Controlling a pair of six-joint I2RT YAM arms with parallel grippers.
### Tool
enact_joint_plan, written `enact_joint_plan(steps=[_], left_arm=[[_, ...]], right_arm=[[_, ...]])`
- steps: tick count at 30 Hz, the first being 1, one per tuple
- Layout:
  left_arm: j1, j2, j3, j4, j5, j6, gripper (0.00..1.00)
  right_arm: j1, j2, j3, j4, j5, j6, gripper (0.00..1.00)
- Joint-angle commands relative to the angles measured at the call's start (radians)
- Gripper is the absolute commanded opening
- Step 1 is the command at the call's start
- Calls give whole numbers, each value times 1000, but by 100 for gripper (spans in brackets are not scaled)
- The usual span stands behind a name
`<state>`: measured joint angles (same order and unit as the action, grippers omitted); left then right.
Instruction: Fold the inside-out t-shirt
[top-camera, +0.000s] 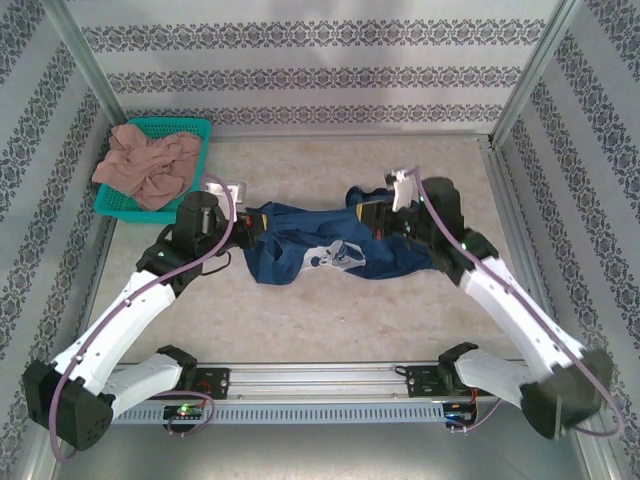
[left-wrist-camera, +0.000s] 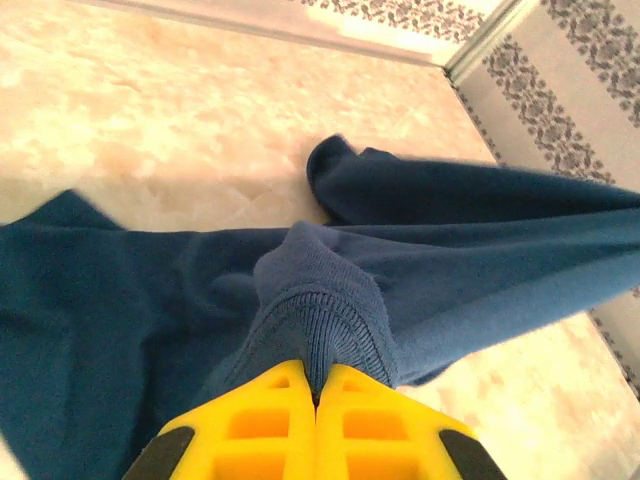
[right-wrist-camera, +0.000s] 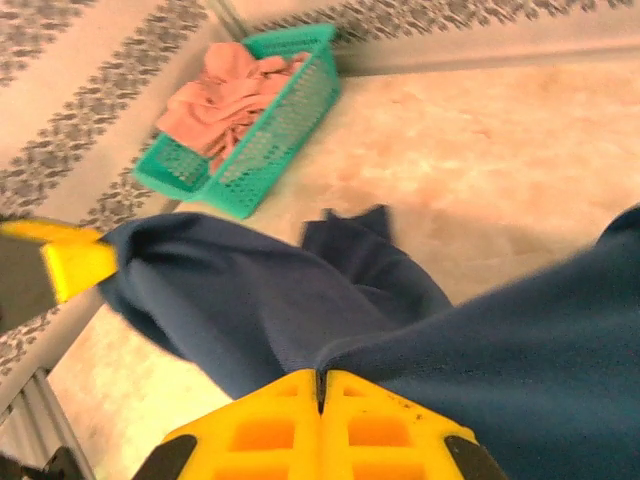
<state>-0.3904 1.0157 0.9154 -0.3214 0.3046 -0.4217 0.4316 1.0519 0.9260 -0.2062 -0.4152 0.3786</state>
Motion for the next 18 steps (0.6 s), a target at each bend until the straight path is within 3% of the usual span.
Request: enact_joint_plan(steps=[1, 6, 8, 11, 13, 15, 18], left_arm=[[22, -42, 45, -180, 24, 69, 0], [24, -100, 75, -289, -44, 126, 0], [25, -122, 75, -282, 26, 142, 0], [25, -75, 40, -206, 232, 104, 0], [25, 3, 3, -113, 351, 21, 0], [25, 54, -21, -51, 351, -40, 0], [25, 75, -21, -35, 335, -53, 0]], right_arm=[[48, -27, -97, -24, 173, -2, 0], [123, -51, -67, -96, 350, -24, 0], [151, -45, -28, -152, 390, -31, 0], [130, 52, 59, -333, 588, 8, 0], [37, 187, 126, -427, 552, 5, 27], [27, 257, 162, -448, 548, -48, 45], [240, 171, 44, -295, 581, -217, 64]])
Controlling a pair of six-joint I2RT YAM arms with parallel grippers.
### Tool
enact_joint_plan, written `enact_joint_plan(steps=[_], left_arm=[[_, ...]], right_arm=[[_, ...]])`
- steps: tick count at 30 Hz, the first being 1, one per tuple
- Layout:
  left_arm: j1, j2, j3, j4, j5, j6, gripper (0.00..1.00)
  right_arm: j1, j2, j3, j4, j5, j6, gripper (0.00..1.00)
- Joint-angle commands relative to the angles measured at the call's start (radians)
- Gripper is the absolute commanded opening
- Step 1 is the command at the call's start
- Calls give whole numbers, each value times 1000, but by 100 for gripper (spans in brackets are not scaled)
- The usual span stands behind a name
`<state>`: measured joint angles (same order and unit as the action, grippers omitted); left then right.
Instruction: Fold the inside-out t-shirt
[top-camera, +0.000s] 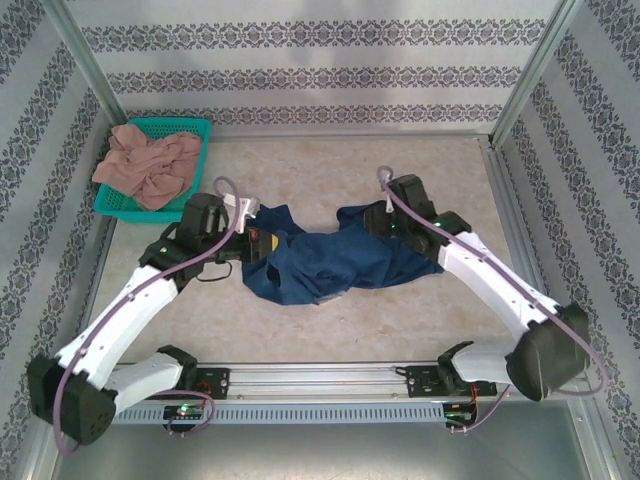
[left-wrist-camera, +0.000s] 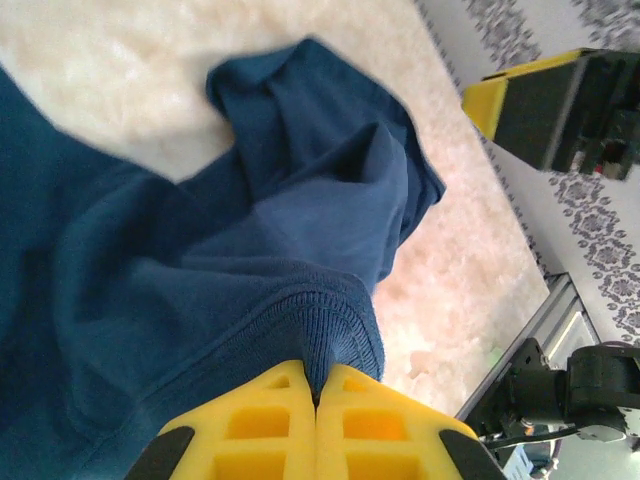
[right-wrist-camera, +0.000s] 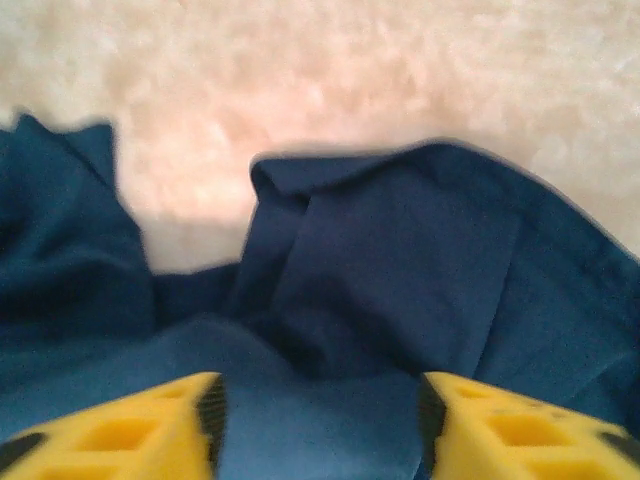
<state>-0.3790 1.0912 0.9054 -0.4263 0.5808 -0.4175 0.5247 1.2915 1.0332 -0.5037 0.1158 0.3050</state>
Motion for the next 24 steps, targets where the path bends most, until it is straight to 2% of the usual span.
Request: enact_joint_plan(steps=[1, 3, 4, 7, 11, 14, 15, 17, 18, 20, 22, 24], left_arm=[[14, -6, -12, 69, 55, -55, 0], [14, -15, -9, 62, 46, -47, 0], [14, -16, -8, 56, 41, -43, 0], [13, -19, 5, 33, 39, -32, 0], [14, -33, 9, 21, 30, -22, 0], [14, -44, 13, -3, -8, -14, 0], [14, -49, 11, -8, -21, -14, 0], [15, -51, 16, -43, -84, -5, 0], [15, -52, 19, -70, -124, 5, 0], [15, -47, 24, -129, -256, 27, 0], [15, -47, 14, -149, -363, 37, 0], [14, -47, 5, -151, -459, 42, 0]], right_arm=[[197, -102, -133, 95, -31, -165, 68], [227, -102, -215, 202, -143, -130, 73], [242, -79, -237, 238, -175, -131, 79], [319, 16, -243, 270, -95, -189, 87], [328, 188, -199, 326, -64, -268, 91], [320, 284, -155, 380, -59, -319, 88], [310, 307, -137, 384, -57, -319, 78], [281, 300, -105, 365, -96, -309, 44], [269, 271, -110, 373, -133, -302, 33], [221, 192, -135, 406, -323, -259, 11], [166, 149, -149, 430, -580, -198, 2], [133, 135, -150, 451, -760, -126, 0]])
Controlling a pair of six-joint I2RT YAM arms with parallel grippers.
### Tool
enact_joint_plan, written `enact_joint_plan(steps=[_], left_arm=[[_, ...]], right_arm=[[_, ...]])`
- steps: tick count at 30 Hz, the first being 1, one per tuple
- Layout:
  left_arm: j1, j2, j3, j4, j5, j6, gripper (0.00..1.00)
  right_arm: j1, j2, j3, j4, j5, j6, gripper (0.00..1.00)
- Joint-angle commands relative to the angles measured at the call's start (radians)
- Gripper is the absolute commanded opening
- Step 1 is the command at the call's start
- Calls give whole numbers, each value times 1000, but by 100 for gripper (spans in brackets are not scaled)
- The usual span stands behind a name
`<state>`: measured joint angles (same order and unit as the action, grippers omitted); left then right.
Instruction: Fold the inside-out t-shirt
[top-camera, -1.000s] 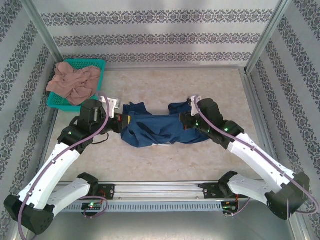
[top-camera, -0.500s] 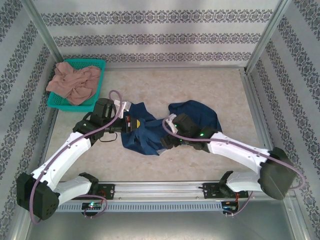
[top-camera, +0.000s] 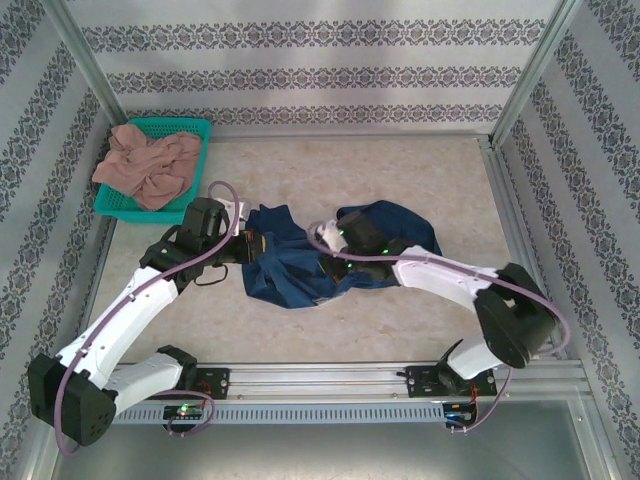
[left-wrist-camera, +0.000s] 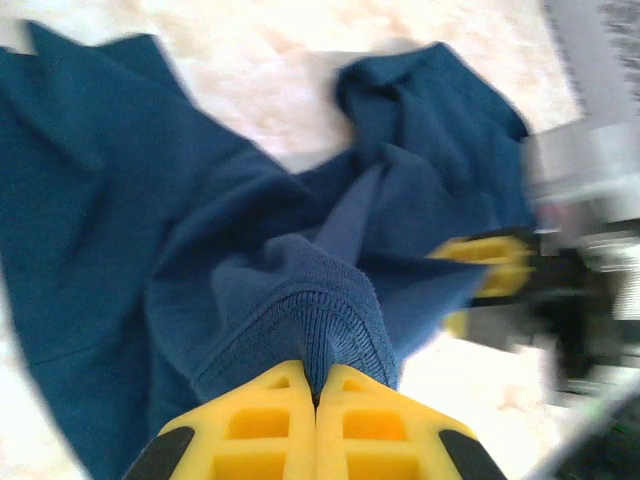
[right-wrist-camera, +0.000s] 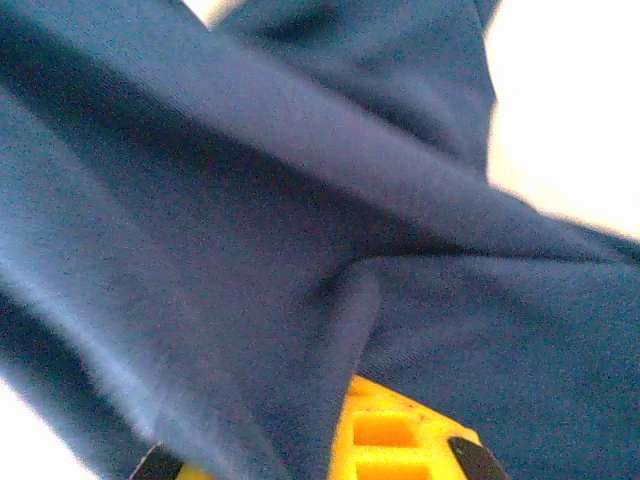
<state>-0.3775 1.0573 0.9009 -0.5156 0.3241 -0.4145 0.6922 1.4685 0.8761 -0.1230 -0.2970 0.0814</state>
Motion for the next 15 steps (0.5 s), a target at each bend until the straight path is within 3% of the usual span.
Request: enact_joint_plan(steps=[1, 4, 6, 8, 9, 11, 15], left_arm=[[8, -15, -1, -58, -250, 42, 1], [-52, -45, -10, -52, -361, 87, 45], [-155, -148, -72, 66, -324, 197, 57], [-252, -293, -205, 344, -187, 230, 71], [-284, -311, -230, 401, -197, 234, 78], [-323, -248, -194, 362, -197, 308, 84], [-361, 0, -109, 292, -155, 422, 82]], right_arm=[[-49, -42, 12, 86, -435, 144, 0], [-99, -28, 11, 199, -594, 357, 0], [-119, -23, 38, 194, -644, 431, 0], [-120, -26, 79, 116, -661, 418, 0], [-120, -26, 95, 77, -677, 399, 0], [-125, -26, 134, -29, -684, 333, 0], [-150, -26, 190, -213, -751, 195, 0]])
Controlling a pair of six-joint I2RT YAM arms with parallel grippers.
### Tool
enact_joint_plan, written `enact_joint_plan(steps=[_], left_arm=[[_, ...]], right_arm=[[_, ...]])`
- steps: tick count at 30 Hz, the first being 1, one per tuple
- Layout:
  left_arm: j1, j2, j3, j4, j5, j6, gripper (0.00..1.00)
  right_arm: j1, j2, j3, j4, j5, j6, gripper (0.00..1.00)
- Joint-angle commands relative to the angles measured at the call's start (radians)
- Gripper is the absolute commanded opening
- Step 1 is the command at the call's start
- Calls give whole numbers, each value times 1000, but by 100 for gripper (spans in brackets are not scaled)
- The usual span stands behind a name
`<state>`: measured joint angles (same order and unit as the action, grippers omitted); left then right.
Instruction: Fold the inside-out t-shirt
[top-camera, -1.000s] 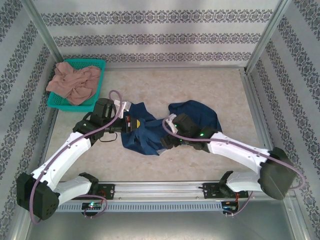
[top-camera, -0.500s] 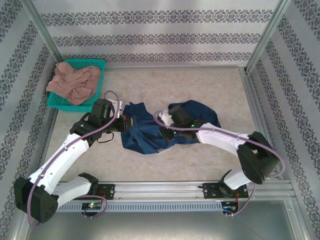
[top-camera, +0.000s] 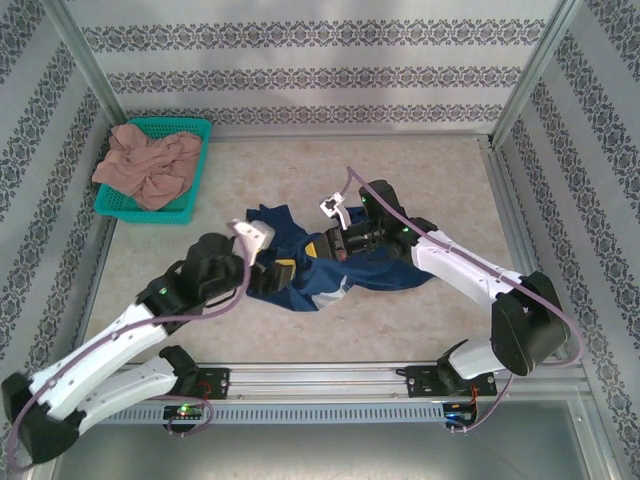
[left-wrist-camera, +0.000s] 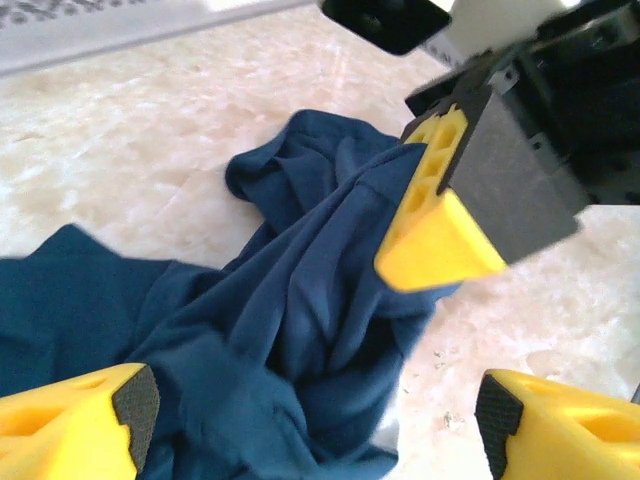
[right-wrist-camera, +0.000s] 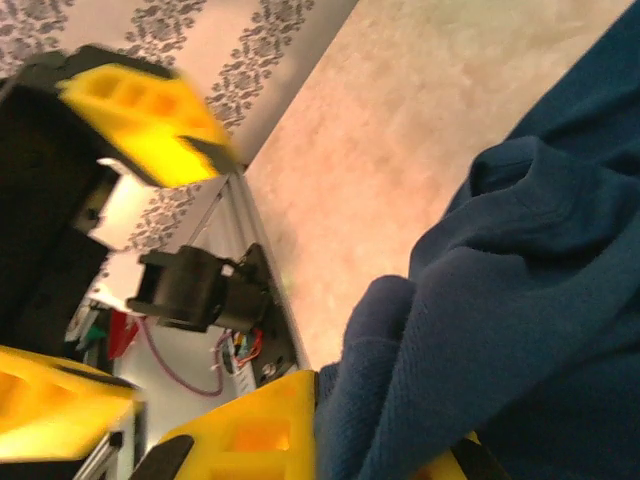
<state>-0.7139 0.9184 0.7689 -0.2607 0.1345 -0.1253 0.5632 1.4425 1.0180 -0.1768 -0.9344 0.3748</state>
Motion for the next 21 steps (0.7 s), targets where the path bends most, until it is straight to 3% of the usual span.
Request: enact_joint_plan(steps=[1, 5, 11, 14, 18, 19, 20, 21], left_arm=[[-25, 186, 34, 52, 32, 149, 79], [-9, 265, 42, 159, 21, 200, 65], [42, 372, 57, 271, 237, 207, 41], [54, 430, 80, 349, 395, 187, 40], [59, 495, 112, 387, 526, 158, 38], [60, 509, 113, 398, 539, 154, 28], [65, 521, 119, 399, 537, 140, 8], [73, 525, 124, 402, 536, 115, 0]], right_arm=[[-29, -5, 59, -213, -113, -140, 0], [-77, -43, 58, -299, -118, -231, 0], [-111, -80, 9, -274, -177, -256, 0], [-115, -88, 0, -282, -184, -277, 0], [-131, -114, -4, -281, -177, -277, 0], [-133, -120, -5, -276, -177, -274, 0], [-138, -128, -10, -268, -167, -266, 0], [-142, -133, -14, -266, -155, -258, 0]])
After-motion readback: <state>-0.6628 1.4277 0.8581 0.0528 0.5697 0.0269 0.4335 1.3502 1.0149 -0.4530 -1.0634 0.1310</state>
